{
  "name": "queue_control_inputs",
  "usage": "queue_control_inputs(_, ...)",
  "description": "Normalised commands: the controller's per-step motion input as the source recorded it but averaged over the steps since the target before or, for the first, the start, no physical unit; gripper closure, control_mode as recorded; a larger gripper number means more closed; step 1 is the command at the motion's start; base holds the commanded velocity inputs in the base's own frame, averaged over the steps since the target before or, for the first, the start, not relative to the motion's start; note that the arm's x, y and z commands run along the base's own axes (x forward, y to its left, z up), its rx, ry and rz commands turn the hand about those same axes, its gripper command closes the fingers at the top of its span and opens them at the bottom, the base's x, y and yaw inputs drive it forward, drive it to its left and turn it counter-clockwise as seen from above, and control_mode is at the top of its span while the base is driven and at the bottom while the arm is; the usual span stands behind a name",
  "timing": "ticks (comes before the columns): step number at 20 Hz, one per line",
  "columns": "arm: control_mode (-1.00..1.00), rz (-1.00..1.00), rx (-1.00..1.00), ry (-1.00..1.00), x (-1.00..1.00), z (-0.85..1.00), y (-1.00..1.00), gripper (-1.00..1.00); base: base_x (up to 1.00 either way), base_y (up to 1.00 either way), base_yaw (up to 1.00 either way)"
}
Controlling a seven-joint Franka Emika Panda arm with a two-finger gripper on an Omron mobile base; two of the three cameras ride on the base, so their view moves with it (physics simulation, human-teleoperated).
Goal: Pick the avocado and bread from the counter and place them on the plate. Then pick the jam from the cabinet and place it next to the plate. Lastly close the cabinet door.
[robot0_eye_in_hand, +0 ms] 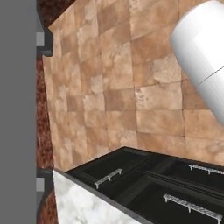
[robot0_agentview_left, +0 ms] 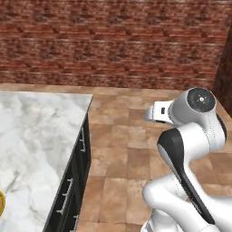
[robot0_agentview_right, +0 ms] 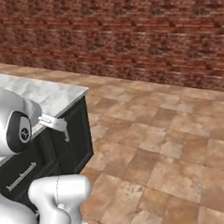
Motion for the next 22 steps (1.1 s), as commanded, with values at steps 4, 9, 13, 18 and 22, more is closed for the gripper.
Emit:
queue_control_inputs(4, 1.0, 0.0, 0.0, 0.0, 0.0, 0.0, 0.0, -1.0, -0.09, 0.11, -0.4)
queue_control_inputs(9, 1.0, 0.0, 0.0, 0.0, 0.0, 0.0, 0.0, -1.0, -0.06, 0.1, -0.39)
queue_control_inputs(13, 1.0, 0.0, 0.0, 0.0, 0.0, 0.0, 0.0, -1.0, -0.06, 0.08, -0.39)
queue_control_inputs(18, 1.0, 0.0, 0.0, 0.0, 0.0, 0.0, 0.0, -1.0, -0.06, 0.08, -0.38)
queue_control_inputs(22, 1.0, 0.0, 0.0, 0.0, 0.0, 0.0, 0.0, -1.0, -0.06, 0.07, -0.38)
